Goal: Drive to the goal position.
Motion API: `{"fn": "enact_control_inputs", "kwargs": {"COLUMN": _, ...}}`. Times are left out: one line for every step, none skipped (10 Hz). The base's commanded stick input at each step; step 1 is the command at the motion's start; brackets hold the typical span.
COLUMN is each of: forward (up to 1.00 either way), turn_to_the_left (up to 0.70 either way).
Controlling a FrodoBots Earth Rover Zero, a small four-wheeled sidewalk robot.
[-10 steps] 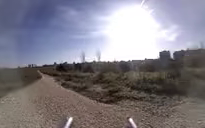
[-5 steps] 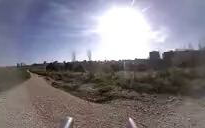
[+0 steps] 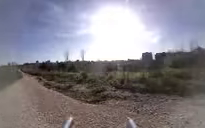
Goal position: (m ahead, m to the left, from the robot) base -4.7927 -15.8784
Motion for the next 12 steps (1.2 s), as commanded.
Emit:
{"fn": "enact_control_inputs", "kwargs": {"forward": 0.00, "turn_to_the_left": -0.50}}
{"fn": "enact_control_inputs", "kwargs": {"forward": 0.00, "turn_to_the_left": -0.50}}
{"fn": "enact_control_inputs", "kwargs": {"forward": 0.00, "turn_to_the_left": -0.50}}
{"fn": "enact_control_inputs", "kwargs": {"forward": 0.00, "turn_to_the_left": -0.50}}
{"fn": "enact_control_inputs", "kwargs": {"forward": 0.00, "turn_to_the_left": -0.50}}
{"fn": "enact_control_inputs", "kwargs": {"forward": 0.00, "turn_to_the_left": -0.50}}
{"fn": "enact_control_inputs", "kwargs": {"forward": 0.00, "turn_to_the_left": -0.50}}
{"fn": "enact_control_inputs", "kwargs": {"forward": 0.00, "turn_to_the_left": -0.50}}
{"fn": "enact_control_inputs", "kwargs": {"forward": 0.00, "turn_to_the_left": -0.50}}
{"fn": "enact_control_inputs", "kwargs": {"forward": 0.00, "turn_to_the_left": -0.50}}
{"fn": "enact_control_inputs", "kwargs": {"forward": 0.00, "turn_to_the_left": -0.50}}
{"fn": "enact_control_inputs", "kwargs": {"forward": 0.00, "turn_to_the_left": -0.50}}
